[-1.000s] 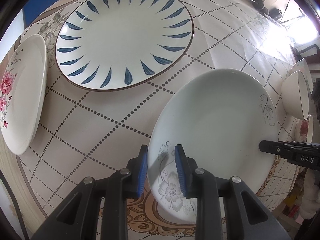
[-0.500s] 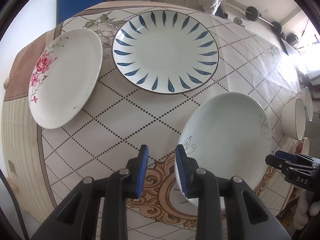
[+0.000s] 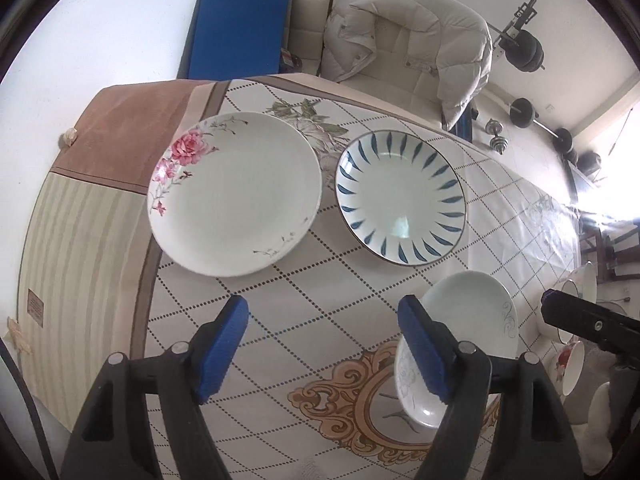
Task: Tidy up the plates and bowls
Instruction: 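Grasp the rim of the pink-rose plate with the right tool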
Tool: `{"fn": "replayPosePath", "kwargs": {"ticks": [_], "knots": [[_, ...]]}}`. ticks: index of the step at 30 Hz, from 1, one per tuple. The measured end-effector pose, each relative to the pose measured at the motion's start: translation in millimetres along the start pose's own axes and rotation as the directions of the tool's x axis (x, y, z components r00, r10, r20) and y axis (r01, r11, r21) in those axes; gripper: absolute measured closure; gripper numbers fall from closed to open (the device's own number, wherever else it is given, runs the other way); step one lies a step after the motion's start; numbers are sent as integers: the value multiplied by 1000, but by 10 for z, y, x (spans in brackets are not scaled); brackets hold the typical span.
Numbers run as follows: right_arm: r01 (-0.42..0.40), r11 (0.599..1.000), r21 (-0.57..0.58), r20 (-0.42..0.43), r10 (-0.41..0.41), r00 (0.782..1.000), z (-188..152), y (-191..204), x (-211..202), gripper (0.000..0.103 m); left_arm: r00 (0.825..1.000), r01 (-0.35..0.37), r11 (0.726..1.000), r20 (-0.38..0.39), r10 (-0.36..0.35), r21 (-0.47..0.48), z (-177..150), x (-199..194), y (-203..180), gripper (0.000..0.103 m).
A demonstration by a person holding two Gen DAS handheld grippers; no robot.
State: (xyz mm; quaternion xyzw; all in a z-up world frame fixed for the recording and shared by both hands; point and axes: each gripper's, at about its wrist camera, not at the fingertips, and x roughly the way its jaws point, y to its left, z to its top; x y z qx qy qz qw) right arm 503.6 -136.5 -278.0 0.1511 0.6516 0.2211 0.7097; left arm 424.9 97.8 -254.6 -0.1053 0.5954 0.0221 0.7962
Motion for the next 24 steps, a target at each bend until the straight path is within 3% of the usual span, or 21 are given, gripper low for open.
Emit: {"fn": "replayPosePath", "kwargs": {"ticks": [2,5,11,15,24], "knots": [[-26,999,-36,-20,25,999,220,329,168,7,1000,0,1000,9,0,-26,111,-16,206,27],[-2,994,-107,-52,-3,999,573,747,434,7,1000,-15,998,26,16,-59,286,-15,541,27],[33,985,-169,-165,-61,984,1239,1248,1174,7,999,-29,988,11,31,-149,562,225,1248,27],[73,970,-233,-215,-124,969,1587,1416,1684,7,1000,1,973,-26,-7,-229,659,506,1640,27],[44,966,-255,-341,-133,931,1959,1421,2485,8,988,56,936,-113,-101,-347,687,1102,2014,28]]}}
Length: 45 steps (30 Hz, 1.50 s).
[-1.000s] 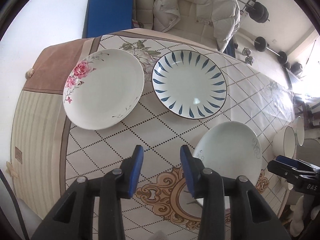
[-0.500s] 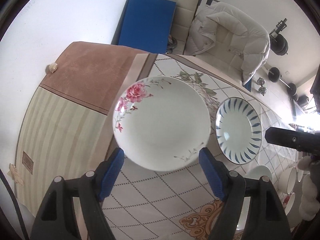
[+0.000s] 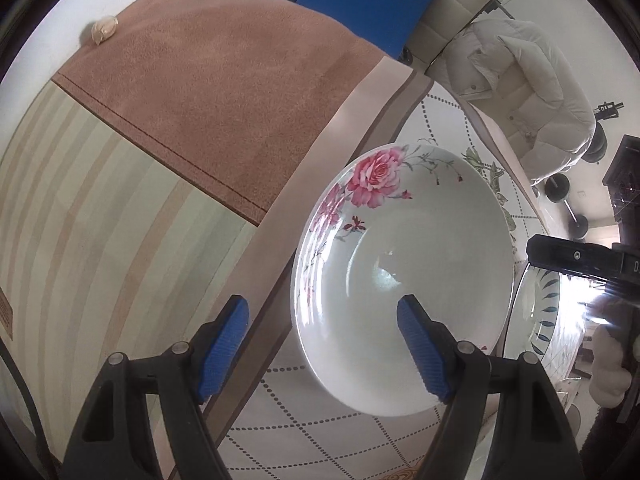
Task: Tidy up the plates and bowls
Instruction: 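Grasp the rim of the pink-rose plate with the right tool, then lift the pink-rose plate and carry it toward the grey-floral plate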
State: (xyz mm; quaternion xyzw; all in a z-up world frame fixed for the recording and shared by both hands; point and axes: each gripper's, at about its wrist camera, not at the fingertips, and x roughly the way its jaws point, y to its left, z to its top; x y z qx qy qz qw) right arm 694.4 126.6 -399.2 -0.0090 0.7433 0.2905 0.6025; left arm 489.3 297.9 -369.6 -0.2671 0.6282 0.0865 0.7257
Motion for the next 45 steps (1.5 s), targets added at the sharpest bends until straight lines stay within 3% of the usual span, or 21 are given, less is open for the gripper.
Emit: {"fn": "replayPosePath", "kwargs": {"ticks": [2,4,11,16,19,21,26,33,45], "knots": [[3,1000,2,-20,-3,1000,89,-23,94,10,1000,7,1000,-18,-7,-3,6,98,23,31],[-7,1000,0,-42,7,999,156,-43,175,18,999,18,1000,-42,-19,-7,3,187,31,43],[-30,998,-50,-118,23,993,286,26,396,28,998,29,1000,-50,-30,-7,5,268,28,51],[-29,996,-79,-141,18,990,307,29,464,31,998,36,999,-55,-37,-4,21,281,5,67],[-41,996,-75,-159,29,987,309,33,486,38,998,27,1000,-54,-27,-10,34,294,-5,68],[-44,996,-83,-163,30,986,301,69,507,55,999,18,1000,-49,-18,-12,32,291,9,71],[27,997,-73,-139,-37,990,276,18,502,82,999,20,999,-48,-22,-35,33,289,75,80],[15,999,-43,-122,-20,992,193,-62,491,83,999,15,999,-41,-17,-44,46,273,83,83],[38,999,28,-167,-32,985,-244,-19,518,87,998,-52,996,-32,55,75,44,183,75,87]]}}
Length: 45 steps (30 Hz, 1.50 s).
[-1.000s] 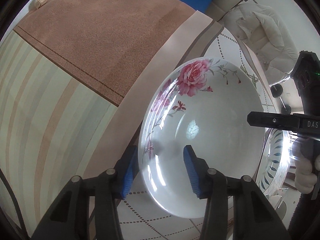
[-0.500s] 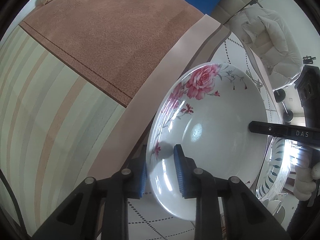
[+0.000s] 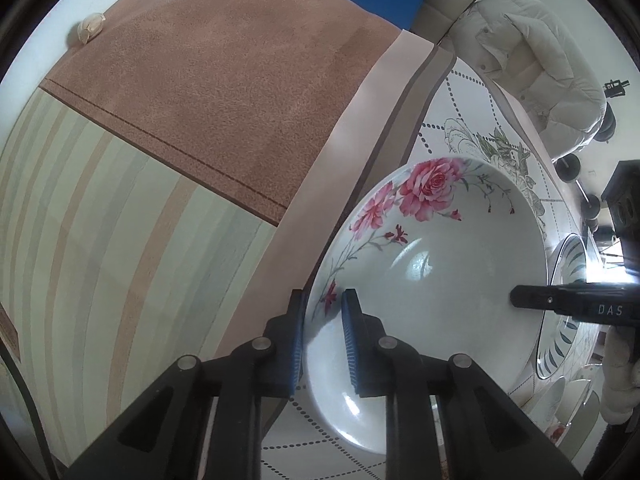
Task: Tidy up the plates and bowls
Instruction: 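Lift the pink-rose plate and carry it toward the grey-floral plate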
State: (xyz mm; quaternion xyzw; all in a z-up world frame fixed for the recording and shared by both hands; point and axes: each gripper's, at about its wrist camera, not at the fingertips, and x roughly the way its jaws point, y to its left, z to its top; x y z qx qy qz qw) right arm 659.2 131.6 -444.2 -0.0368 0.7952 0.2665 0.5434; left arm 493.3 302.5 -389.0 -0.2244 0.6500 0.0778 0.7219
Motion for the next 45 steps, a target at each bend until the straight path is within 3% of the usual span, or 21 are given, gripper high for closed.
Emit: {"fn": "replayPosePath", "kwargs": {"ticks": [7,12,18,38,45], "knots": [[-44,995,86,7,44,999,-358,-72,130,87,999,4,994,-48,1,111,30,29,-44,85],[-113,981,158,59,105,993,-470,-194,132,85,999,17,993,-52,-12,113,2,39,-16,84],[-113,980,164,80,101,992,-652,-88,162,87,998,-4,992,-54,11,127,-76,14,-41,86],[-145,974,174,149,119,982,-1318,-375,-110,89,1000,3,985,-10,-1,175,-344,-275,-205,86],[-182,965,187,198,145,969,-1758,-705,-323,89,1000,13,975,13,-16,221,-423,-460,-449,86]]}}
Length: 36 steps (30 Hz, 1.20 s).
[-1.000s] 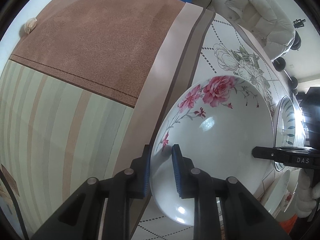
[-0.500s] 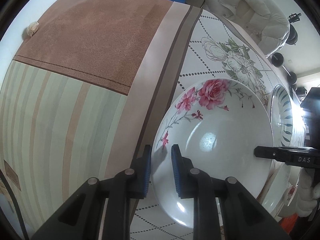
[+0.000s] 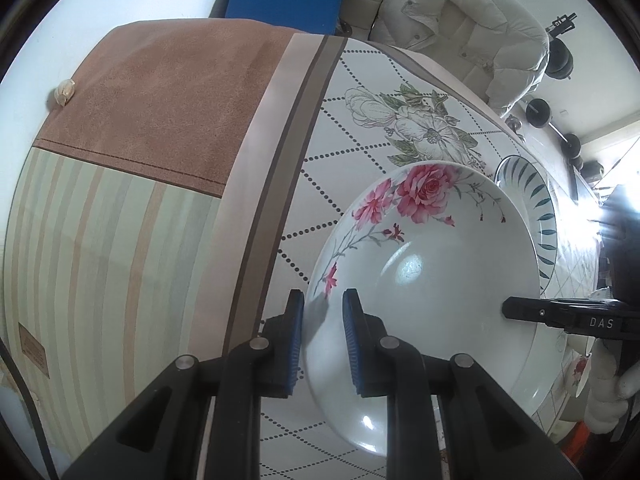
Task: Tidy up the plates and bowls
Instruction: 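Lift the pink-rose plate and carry it toward the grey-floral plate, then lower the pink-rose plate onto the grey-floral plate and open the right tool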
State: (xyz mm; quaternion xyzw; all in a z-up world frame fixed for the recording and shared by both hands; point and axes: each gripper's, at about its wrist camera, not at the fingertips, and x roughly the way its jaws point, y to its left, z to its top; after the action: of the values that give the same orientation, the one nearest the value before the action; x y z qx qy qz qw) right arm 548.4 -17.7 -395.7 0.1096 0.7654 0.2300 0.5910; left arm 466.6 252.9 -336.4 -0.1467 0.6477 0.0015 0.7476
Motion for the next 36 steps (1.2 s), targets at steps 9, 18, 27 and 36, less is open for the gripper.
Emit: {"fn": "replayPosePath", "kwargs": {"ticks": [9,18,27,36], "knots": [[-31,999,40,72,28,997,-354,-408,-473,89,999,24,997,29,-26,78,-78,-232,-538,86],[-54,994,99,159,37,987,-869,-861,-1045,89,998,45,982,38,-53,185,-199,-380,-1248,86],[-72,982,176,204,35,978,-1350,-1373,-1318,89,998,59,960,10,-64,274,-419,-311,-1897,86],[-75,966,248,208,23,978,-1696,-1852,-1355,89,997,70,944,-47,-58,322,-628,-18,-2346,86]]}}
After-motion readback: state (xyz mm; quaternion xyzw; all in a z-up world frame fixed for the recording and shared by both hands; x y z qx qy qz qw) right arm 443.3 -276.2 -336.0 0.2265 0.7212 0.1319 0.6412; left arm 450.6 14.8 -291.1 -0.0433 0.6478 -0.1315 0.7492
